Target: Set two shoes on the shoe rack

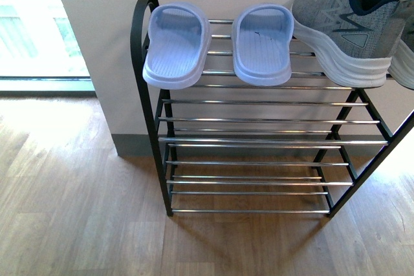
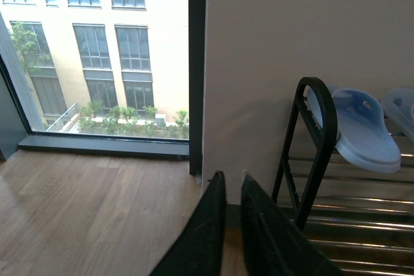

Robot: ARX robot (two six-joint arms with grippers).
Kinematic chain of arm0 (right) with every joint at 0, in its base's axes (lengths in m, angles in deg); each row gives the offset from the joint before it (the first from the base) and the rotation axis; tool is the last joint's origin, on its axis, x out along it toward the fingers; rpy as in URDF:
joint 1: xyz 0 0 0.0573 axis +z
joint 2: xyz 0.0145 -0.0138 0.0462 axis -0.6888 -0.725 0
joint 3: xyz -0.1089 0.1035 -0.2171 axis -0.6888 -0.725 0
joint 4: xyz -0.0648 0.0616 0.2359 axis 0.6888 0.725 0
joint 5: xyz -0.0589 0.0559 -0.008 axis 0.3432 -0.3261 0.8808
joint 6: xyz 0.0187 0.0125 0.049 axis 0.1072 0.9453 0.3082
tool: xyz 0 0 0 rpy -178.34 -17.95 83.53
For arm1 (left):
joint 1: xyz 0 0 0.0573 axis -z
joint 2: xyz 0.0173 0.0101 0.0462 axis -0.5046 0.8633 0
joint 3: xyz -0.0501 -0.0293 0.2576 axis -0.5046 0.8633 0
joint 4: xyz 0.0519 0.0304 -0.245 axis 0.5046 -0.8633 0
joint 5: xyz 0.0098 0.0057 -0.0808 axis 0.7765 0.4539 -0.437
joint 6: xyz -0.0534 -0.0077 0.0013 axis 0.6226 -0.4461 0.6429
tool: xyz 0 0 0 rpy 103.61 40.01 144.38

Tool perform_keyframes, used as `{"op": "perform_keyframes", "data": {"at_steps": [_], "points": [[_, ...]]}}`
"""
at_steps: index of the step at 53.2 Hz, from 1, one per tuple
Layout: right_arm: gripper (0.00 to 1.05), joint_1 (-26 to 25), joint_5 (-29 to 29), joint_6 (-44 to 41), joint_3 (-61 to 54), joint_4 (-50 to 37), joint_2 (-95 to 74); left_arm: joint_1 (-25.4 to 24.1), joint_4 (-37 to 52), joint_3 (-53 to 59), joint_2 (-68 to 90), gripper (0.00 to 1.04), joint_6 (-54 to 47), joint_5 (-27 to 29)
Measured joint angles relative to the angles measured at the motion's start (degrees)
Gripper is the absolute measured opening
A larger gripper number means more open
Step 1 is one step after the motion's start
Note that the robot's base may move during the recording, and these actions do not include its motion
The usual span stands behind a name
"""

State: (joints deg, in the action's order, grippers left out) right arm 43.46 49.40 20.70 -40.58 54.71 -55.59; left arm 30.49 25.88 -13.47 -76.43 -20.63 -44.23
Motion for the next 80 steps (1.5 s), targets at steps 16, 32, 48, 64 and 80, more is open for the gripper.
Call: {"op": "perform_keyframes", "data": {"at_steps": [16, 32, 48, 64, 80], "points": [[0.96, 0.00, 0.02, 0.00, 0.00, 0.00, 0.00, 0.00, 0.00, 0.00, 0.00, 0.65, 0.00, -0.02], [0.96, 0.00, 0.02, 0.00, 0.00, 0.00, 0.00, 0.00, 0.00, 0.00, 0.00, 0.95, -0.13, -0.02], [0.96, -0.02, -0.02, -0.02, 0.00, 0.00, 0.00, 0.00, 0.00, 0.00, 0.00, 0.95, -0.13, -0.02], [0.96, -0.02, -0.11, -0.02, -0.02, 0.02, 0.00, 0.00, 0.00, 0.02, 0.00, 0.95, -0.13, 0.00], [0.96, 0.02, 0.09, 0.00, 0.00, 0.04, 0.02, -0.04, 0.00, 0.02, 0.00, 0.95, -0.13, -0.17]]}}
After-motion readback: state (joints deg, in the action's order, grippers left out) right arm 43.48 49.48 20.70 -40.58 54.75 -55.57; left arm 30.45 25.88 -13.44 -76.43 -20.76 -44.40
